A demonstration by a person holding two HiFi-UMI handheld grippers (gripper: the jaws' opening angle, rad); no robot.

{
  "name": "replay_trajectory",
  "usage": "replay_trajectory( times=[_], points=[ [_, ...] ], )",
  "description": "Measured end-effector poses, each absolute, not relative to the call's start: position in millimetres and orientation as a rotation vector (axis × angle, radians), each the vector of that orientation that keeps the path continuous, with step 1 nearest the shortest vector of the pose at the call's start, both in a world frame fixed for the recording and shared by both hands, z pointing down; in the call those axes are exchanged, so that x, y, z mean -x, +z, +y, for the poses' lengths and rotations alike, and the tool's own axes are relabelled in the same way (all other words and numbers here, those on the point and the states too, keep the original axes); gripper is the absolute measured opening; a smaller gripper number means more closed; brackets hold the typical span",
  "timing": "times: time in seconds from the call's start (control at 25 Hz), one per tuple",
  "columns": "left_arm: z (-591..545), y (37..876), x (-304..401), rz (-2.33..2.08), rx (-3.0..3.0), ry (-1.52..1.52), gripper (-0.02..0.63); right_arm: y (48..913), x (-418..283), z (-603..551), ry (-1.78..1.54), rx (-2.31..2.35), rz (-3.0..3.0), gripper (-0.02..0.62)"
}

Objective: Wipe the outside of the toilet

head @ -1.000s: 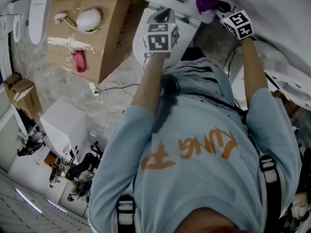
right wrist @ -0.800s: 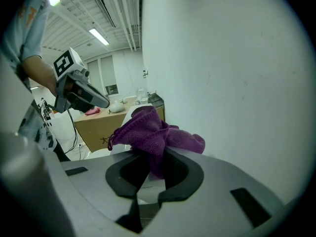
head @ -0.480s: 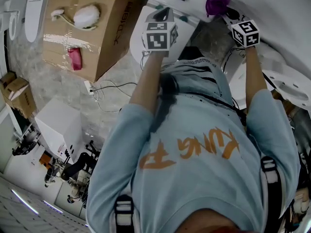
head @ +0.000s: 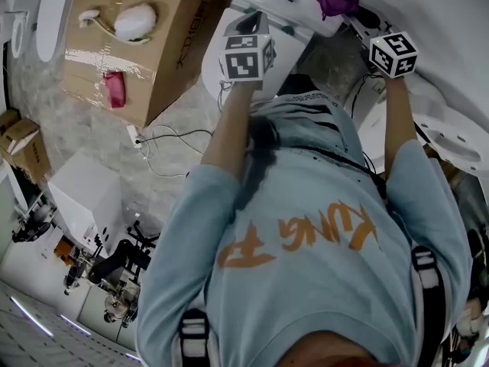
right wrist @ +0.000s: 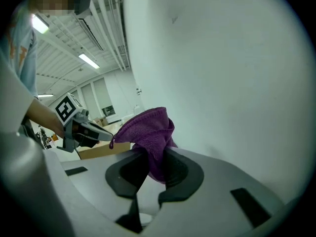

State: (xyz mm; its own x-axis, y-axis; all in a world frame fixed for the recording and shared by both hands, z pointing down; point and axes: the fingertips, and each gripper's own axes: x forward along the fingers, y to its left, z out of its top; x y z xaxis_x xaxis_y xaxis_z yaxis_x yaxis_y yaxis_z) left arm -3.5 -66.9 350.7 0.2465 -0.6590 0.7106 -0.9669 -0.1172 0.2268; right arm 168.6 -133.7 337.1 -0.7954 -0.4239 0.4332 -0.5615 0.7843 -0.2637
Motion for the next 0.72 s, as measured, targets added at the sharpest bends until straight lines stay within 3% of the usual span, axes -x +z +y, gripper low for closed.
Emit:
replay_trajectory(
  times=[0.72],
  points=[
    [-58, 341, 95, -1.745, -1.677, 0.437, 0.023, 305, 37, -152, 0.446, -0.313, -2.841, 0.071]
  ],
)
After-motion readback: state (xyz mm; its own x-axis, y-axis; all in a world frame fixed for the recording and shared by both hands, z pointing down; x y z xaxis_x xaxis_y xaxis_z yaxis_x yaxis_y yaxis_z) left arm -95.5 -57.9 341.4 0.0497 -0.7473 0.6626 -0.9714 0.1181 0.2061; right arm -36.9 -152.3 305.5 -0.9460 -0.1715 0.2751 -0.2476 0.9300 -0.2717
